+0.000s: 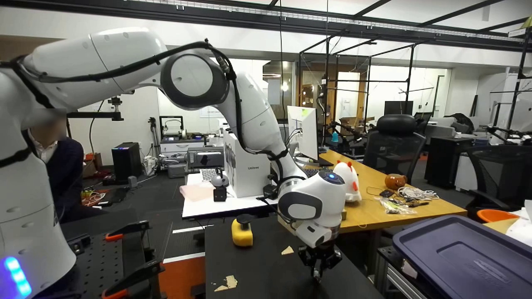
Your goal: Pick up the sweets from the table and put them in the bowl
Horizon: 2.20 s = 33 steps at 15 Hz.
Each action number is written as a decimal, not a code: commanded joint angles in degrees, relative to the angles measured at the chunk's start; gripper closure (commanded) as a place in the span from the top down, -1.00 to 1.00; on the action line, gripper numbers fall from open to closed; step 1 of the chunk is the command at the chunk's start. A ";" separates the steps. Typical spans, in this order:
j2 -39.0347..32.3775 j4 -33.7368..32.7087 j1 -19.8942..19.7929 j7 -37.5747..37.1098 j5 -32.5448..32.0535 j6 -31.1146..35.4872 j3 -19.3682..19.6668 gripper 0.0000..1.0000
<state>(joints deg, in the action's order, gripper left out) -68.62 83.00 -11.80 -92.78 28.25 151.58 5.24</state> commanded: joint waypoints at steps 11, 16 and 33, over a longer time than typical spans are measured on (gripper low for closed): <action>11.26 9.13 -0.21 4.58 -0.40 -1.19 0.05 -0.88; 12.83 10.91 0.48 0.10 -1.34 -2.07 5.75 -0.88; 12.55 10.72 2.00 -18.17 -11.21 -4.61 12.86 0.97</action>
<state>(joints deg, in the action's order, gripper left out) -58.51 91.53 -9.19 -111.70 17.84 147.33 20.67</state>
